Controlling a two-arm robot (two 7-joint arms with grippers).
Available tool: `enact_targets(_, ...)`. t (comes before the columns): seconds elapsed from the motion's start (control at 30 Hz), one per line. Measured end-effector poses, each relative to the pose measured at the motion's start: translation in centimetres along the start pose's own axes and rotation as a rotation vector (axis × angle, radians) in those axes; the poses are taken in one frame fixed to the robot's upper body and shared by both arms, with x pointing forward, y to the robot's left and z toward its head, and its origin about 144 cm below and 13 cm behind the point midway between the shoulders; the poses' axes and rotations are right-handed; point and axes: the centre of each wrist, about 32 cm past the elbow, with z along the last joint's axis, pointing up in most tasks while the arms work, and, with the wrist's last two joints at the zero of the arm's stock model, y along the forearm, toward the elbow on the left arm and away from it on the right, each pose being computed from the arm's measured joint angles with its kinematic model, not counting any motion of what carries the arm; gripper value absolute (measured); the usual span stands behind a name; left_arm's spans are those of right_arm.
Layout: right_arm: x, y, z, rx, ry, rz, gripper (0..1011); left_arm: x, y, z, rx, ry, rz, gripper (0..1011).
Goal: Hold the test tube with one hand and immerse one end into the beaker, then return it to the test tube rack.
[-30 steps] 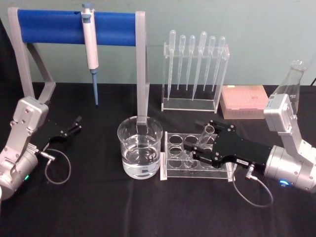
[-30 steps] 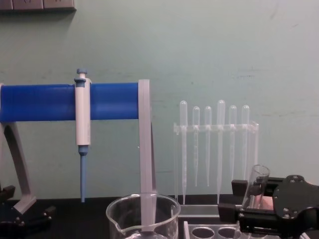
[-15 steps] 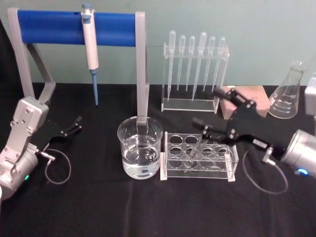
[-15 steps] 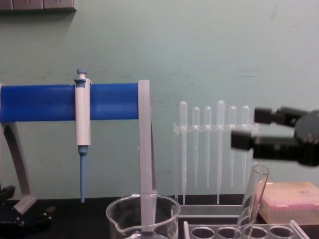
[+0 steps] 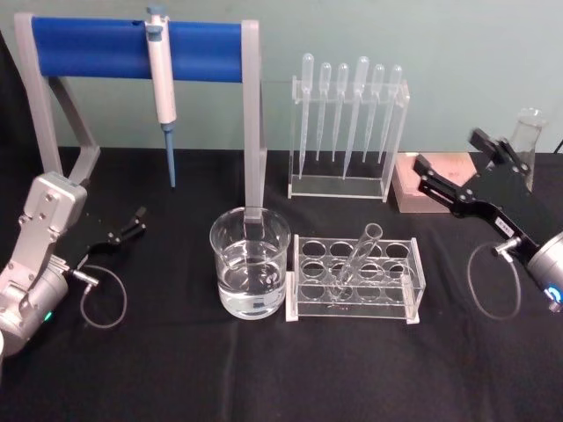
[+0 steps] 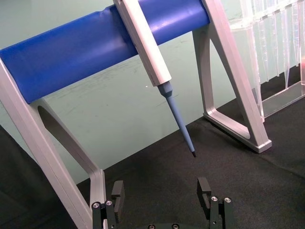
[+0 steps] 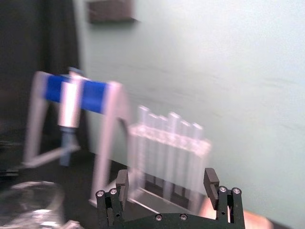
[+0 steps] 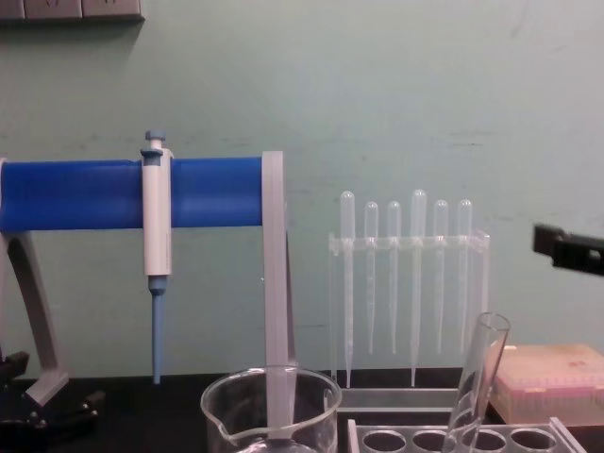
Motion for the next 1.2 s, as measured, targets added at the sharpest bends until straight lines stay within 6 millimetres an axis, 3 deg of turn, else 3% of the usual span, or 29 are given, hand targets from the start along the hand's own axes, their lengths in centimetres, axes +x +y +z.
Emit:
enact_targets(0.27, -1.5, -0.2, -3.3, -0.081, -0.035, -0.281, 1003, 0.0, 0.0, 0.0, 0.000, 0.000, 0.000, 1000)
enact_targets(0.57, -2.2, -0.3, -5.6, -0.116, -0.031, -0.346, 1002, 0.0, 0.0, 0.0, 0.000, 0.000, 0.000, 1000)
enact_targets(1.2, -2.2, -0.4, -6.0, -0.128, -0.019, -0.327, 1003, 0.0, 0.0, 0.0, 0.000, 0.000, 0.000, 1000)
